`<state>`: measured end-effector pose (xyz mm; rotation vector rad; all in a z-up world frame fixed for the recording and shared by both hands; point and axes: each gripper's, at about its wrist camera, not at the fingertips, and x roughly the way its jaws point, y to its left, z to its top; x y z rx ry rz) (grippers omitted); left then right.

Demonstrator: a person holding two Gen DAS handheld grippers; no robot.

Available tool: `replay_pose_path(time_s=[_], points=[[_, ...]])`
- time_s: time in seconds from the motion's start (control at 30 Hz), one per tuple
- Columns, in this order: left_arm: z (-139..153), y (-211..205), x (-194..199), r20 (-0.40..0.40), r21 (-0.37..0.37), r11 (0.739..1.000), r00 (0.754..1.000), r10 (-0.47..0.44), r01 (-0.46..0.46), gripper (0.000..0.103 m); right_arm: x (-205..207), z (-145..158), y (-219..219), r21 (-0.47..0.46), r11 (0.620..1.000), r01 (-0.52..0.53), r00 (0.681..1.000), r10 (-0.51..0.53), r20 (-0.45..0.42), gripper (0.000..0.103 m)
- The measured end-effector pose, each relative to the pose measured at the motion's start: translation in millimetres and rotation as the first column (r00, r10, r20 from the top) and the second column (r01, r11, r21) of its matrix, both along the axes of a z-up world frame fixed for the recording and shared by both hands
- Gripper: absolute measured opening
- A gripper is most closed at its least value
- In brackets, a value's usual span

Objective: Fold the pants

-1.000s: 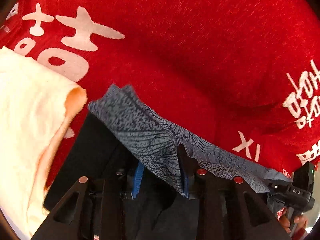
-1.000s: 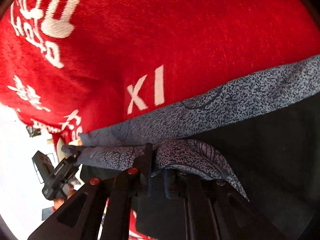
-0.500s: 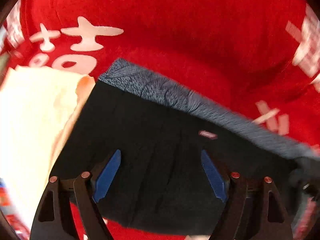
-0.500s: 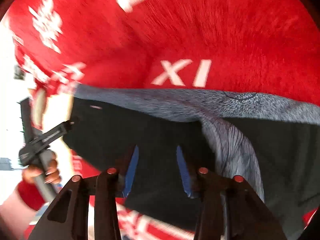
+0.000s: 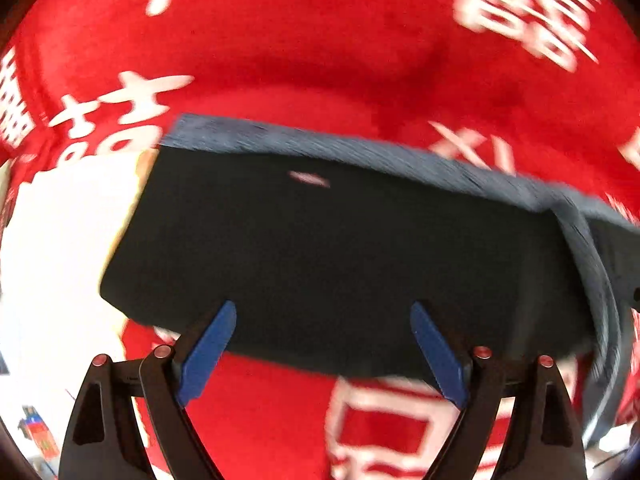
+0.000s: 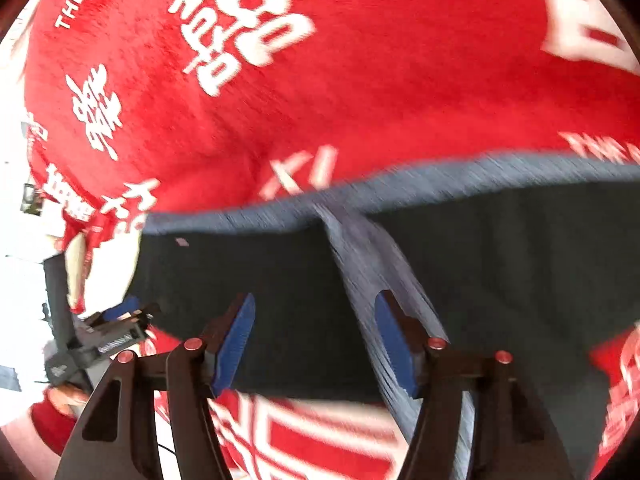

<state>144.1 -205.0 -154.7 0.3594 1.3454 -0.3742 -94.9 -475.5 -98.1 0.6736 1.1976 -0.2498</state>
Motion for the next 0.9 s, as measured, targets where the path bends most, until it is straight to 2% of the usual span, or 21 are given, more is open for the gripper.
replay_pose_path(time_s=[0.1, 0.2, 0.3, 0.47, 0.57, 0.73, 0.83, 0.9], points=[[1.4, -19.6, -33.6, -0.044, -0.022, 0.996, 0.995, -0.084, 0.083, 0.090, -51.0, 3.3, -1.9, -0.061, 0.995, 0.081, 0.994, -0.085, -0.061, 0.066], [0.5, -40.6, -66.7, -0.089, -0.078, 0.984, 0.982, -0.166, 0.159, 0.090, -110.3, 6.9, 0.8, -0.124, 0.977, 0.172, 0.975, -0.187, -0.121, 0.066], [-2.2, -58.6, -99.0, -0.108, -0.101, 0.968, 0.965, -0.239, 0.228, 0.090, -179.3, 9.4, 7.9, -0.170, 0.944, 0.282, 0.937, -0.310, -0.163, 0.066], [5.1, -71.6, -144.9, -0.118, -0.155, 0.946, 0.945, -0.305, 0.286, 0.090, -262.3, -0.2, 27.6, -0.180, 0.886, 0.428, 0.867, -0.458, -0.195, 0.066], [5.3, -69.9, -162.6, -0.125, -0.155, 0.931, 0.928, -0.352, 0.332, 0.090, -291.3, -11.0, 33.0, -0.149, 0.859, 0.491, 0.839, -0.512, -0.187, 0.066], [3.7, -59.1, -179.1, -0.128, -0.132, 0.916, 0.910, -0.394, 0.379, 0.090, -313.6, -31.3, 30.1, -0.123, 0.839, 0.529, 0.821, -0.543, -0.176, 0.066], [-0.8, -53.4, -186.5, -0.139, -0.113, 0.918, 0.909, -0.394, 0.381, 0.090, -319.4, -41.8, 27.9, -0.059, 0.836, 0.545, 0.824, -0.548, -0.145, 0.066], [-5.8, -55.8, -189.5, -0.151, -0.107, 0.920, 0.908, -0.391, 0.378, 0.090, -317.9, -48.3, 24.5, -0.017, 0.849, 0.528, 0.843, -0.527, -0.110, 0.066]])
